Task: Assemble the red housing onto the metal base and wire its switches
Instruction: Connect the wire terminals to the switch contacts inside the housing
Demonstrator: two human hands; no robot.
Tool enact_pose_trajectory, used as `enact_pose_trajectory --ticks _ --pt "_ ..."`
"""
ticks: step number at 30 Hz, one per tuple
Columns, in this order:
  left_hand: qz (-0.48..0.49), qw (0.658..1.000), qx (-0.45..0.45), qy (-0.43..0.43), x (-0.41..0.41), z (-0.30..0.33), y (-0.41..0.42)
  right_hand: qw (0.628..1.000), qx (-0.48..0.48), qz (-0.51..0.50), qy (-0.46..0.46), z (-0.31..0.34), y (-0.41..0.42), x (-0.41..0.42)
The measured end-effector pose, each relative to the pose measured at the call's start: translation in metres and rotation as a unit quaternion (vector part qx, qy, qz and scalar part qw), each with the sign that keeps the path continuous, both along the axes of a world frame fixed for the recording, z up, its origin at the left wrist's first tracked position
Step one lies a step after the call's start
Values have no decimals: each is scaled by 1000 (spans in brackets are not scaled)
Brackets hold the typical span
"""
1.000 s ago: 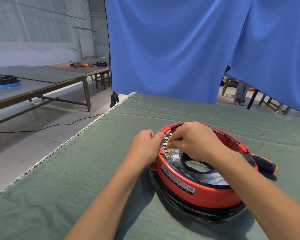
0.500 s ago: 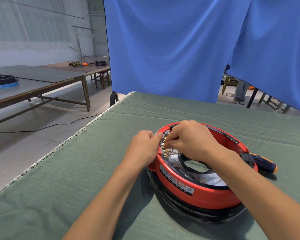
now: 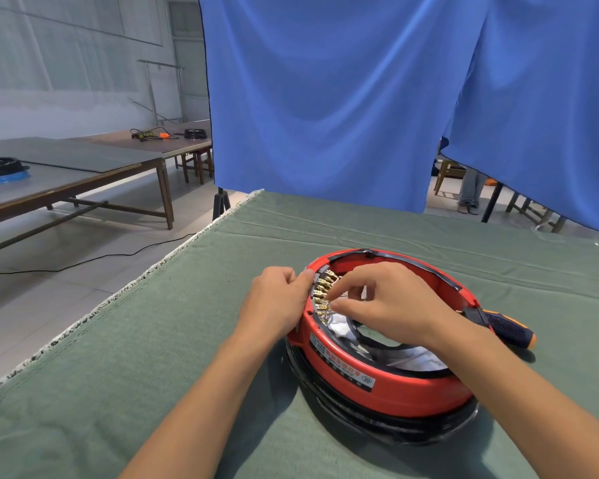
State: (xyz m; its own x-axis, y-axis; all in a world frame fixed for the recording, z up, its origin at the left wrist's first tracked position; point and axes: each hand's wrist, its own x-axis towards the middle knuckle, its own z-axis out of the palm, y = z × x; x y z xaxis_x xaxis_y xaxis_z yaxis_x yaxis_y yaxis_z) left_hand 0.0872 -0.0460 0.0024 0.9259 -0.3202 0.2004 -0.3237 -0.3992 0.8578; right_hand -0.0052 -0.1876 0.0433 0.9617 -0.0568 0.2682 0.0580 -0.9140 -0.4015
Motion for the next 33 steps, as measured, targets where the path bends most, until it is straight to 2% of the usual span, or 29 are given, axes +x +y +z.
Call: enact_pose_trajectory --ticks 6,9,17,28,33 --pt "40 995 76 -41 -7 4 3 1000 12 17 -9 -7 1 1" --pt "38 996 71 -48 -9 5 2 1000 5 14 -6 -7 1 5" --pt "38 997 60 -38 -9 3 0 994 -106 22 -20 -3 3 6" --pt "30 998 48 -40 -7 1 -1 990 -132 25 -52 -3 9 3" --pt "27 998 45 -34 -9 3 0 994 -104 24 -34 -4 6 5"
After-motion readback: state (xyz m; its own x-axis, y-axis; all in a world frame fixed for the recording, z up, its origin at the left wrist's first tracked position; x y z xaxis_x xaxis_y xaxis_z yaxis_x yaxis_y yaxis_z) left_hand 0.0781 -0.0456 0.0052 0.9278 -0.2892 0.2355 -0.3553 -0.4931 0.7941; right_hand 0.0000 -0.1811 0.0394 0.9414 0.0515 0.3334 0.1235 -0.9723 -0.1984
